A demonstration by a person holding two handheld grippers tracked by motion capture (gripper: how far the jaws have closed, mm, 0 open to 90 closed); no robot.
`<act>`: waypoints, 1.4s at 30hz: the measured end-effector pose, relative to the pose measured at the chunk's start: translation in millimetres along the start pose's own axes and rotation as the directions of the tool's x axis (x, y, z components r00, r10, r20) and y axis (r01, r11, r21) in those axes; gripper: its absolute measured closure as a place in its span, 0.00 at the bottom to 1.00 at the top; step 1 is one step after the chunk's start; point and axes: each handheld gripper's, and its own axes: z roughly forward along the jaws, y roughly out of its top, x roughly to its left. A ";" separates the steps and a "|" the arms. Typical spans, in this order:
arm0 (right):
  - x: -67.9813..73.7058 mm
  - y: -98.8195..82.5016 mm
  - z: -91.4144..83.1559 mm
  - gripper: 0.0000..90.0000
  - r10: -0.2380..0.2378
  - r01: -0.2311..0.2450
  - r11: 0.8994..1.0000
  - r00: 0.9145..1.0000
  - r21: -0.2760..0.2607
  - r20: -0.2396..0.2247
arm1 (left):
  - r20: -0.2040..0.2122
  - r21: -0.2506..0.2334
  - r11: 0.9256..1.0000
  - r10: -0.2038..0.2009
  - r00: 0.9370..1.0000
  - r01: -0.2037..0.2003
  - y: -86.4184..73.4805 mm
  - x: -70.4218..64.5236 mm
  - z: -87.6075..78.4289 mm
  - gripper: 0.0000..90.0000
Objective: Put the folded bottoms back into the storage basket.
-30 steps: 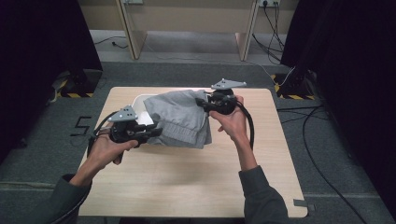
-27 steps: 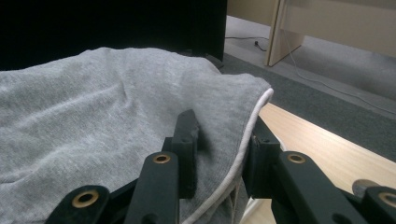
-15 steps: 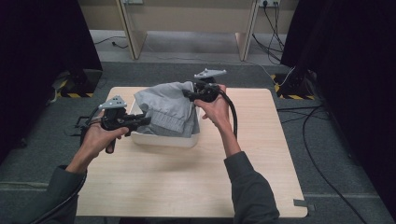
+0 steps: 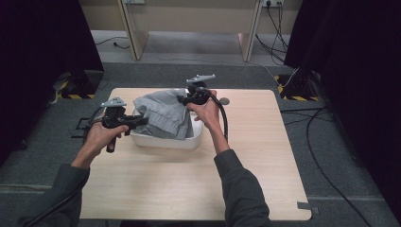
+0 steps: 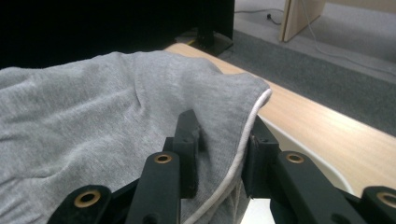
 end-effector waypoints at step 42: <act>-24.0 -34.0 55.9 0.78 0.039 -0.059 0.975 0.995 0.215 0.096 | -0.111 0.174 0.983 -0.040 0.993 0.059 -25.3 18.1 67.4 0.83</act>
